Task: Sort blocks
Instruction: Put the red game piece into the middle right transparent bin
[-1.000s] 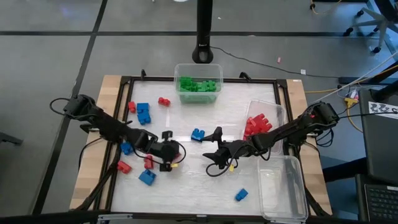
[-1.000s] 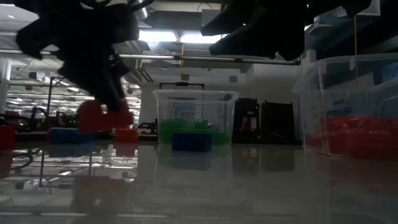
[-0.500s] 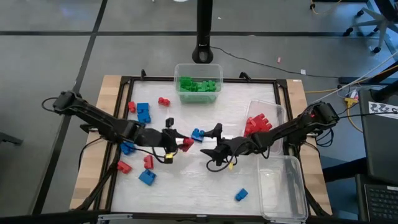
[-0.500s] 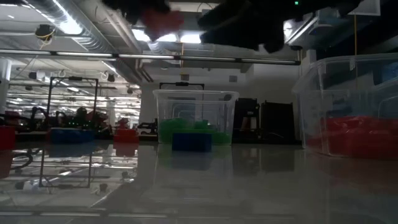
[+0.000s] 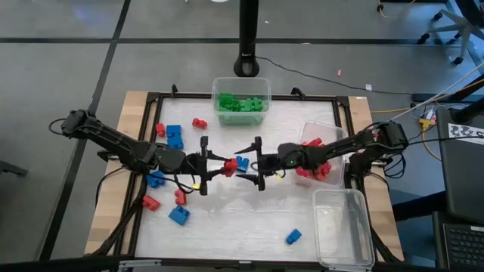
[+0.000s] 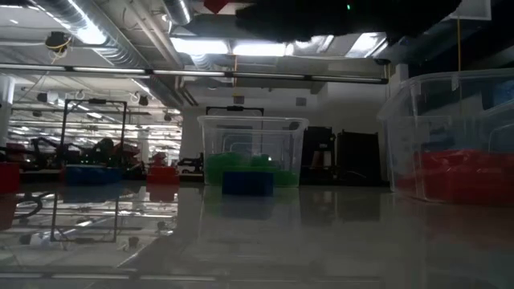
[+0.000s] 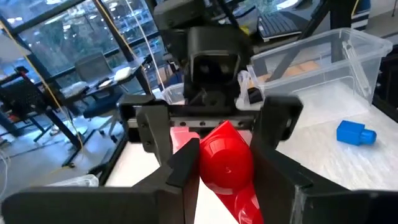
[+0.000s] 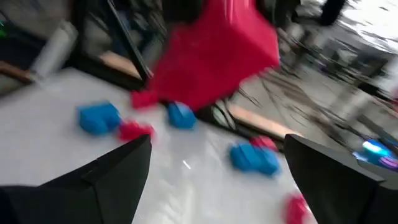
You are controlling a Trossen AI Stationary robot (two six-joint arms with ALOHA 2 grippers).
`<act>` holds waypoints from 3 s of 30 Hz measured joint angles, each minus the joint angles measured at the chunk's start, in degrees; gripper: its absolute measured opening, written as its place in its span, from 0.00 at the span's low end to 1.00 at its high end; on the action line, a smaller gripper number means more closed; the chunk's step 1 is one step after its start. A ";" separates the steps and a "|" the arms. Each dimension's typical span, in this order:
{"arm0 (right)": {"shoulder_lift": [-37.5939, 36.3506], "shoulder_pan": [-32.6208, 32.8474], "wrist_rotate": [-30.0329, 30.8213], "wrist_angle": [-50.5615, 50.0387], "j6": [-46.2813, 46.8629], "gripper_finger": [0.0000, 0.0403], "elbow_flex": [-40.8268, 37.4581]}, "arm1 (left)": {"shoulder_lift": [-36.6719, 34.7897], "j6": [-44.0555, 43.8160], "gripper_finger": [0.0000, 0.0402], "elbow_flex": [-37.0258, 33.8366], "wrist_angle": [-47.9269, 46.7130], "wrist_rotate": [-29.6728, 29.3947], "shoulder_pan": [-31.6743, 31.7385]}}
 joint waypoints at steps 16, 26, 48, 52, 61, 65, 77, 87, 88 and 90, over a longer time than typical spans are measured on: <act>8.30 -1.95 -16.46 6.34 6.25 0.89 9.99 | 0.02 4.15 0.28 -0.02 0.90 0.11 0.11; 8.34 -2.01 -16.15 6.30 6.11 0.49 10.47 | 0.02 4.05 0.28 -0.02 0.91 0.68 -0.04; -7.33 -1.82 1.01 -27.47 -6.17 0.35 10.49 | -10.42 -18.64 0.58 -0.52 -23.25 0.48 -1.22; -15.20 -1.82 12.15 -43.74 -5.50 0.35 10.49 | -10.55 -27.29 0.58 -3.27 -31.44 0.58 -1.23; -27.79 -1.86 31.17 -80.28 12.65 0.35 10.49 | -10.19 -36.67 0.59 -13.32 -31.40 0.77 -0.60; -29.04 -1.86 34.56 -96.59 25.25 0.37 10.46 | -10.19 -38.03 0.59 -15.31 -30.90 0.72 0.37; -28.41 -1.93 30.65 -108.21 37.54 0.50 4.63 | -10.19 -37.75 0.59 -15.72 -30.10 0.74 2.86; -28.16 -1.90 29.06 -107.65 37.41 0.88 4.63 | -10.19 -41.26 0.59 -15.72 -32.74 4.95 2.40; -28.16 -1.93 29.13 -107.48 37.17 0.90 4.63 | -10.19 -42.52 0.59 -15.69 -33.99 7.35 2.06; -28.10 -1.93 29.99 -106.75 36.20 0.93 4.63 | -10.19 -45.57 0.59 -15.72 -36.79 11.71 1.15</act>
